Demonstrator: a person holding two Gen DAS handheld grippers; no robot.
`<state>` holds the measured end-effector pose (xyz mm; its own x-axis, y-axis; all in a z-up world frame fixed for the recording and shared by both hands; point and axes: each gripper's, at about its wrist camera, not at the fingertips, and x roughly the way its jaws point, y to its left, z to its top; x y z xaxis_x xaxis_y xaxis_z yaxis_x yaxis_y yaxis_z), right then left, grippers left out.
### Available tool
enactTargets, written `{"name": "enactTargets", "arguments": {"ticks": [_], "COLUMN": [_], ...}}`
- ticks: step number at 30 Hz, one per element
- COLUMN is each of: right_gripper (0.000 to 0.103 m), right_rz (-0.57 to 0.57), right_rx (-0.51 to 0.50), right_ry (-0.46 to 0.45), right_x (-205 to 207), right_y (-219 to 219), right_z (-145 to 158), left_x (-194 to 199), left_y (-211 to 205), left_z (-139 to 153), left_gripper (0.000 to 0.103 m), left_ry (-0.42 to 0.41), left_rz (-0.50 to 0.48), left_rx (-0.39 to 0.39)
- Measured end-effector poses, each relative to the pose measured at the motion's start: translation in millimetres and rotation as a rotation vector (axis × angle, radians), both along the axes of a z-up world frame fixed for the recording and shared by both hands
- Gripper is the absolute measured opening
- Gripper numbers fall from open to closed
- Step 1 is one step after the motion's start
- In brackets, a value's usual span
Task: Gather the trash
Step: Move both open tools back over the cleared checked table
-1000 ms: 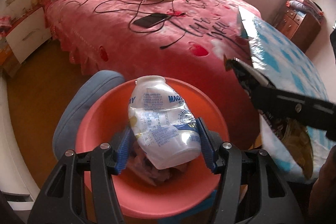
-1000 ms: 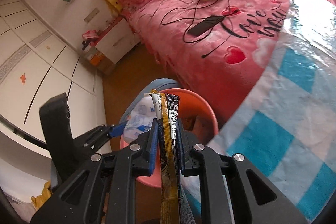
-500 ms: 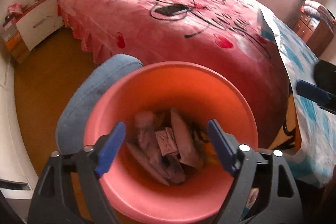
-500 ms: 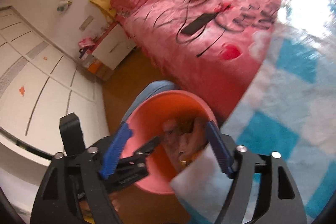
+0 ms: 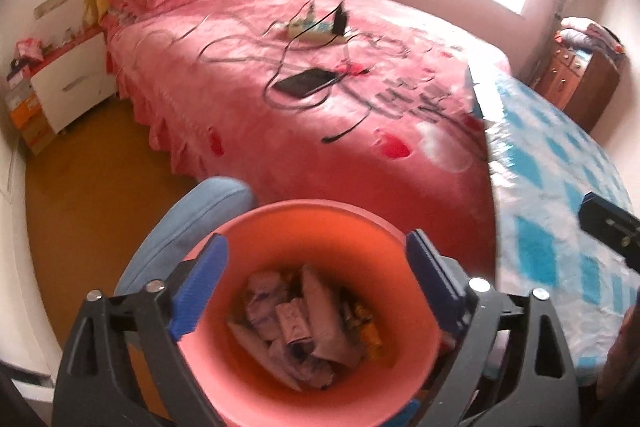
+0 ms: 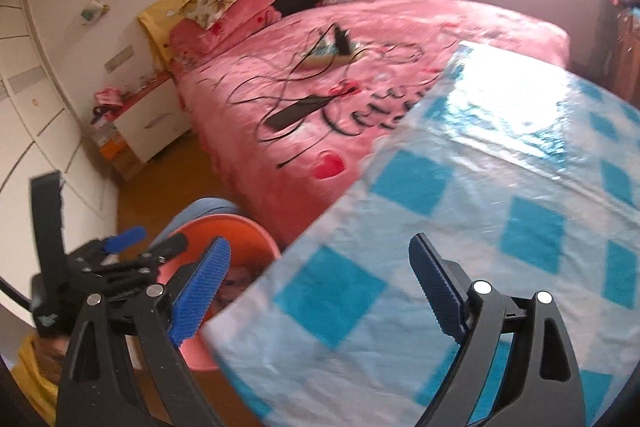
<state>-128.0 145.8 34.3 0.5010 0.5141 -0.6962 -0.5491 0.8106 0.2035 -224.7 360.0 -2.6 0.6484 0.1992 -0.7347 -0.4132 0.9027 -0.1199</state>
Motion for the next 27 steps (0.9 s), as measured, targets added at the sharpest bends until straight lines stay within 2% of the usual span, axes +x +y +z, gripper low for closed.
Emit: {"name": "enactTargets", "arguments": {"ticks": [4,12,20,27], "right_gripper": [0.090,0.094,0.094,0.094], "right_rz": [-0.045,-0.133,-0.229,-0.299], "right_rx": [-0.034,-0.060,-0.067,-0.052], "right_ry": [-0.063,-0.101,-0.113,-0.120], "right_x": [-1,1,5,8], "right_y": [-19,-58,-99,-131], "right_z": [2,4,3,4], "left_x": [10,33,53,64], "left_y": [-19,-57,-89,-121], "left_z": [15,37,43,50], "left_gripper": [0.096,0.097,0.097,0.097], "left_ry": [-0.060,-0.136,-0.141,-0.160], "left_rz": [-0.046,-0.129,-0.177,-0.203], "left_rx": [0.001,-0.036,-0.054,-0.026]}}
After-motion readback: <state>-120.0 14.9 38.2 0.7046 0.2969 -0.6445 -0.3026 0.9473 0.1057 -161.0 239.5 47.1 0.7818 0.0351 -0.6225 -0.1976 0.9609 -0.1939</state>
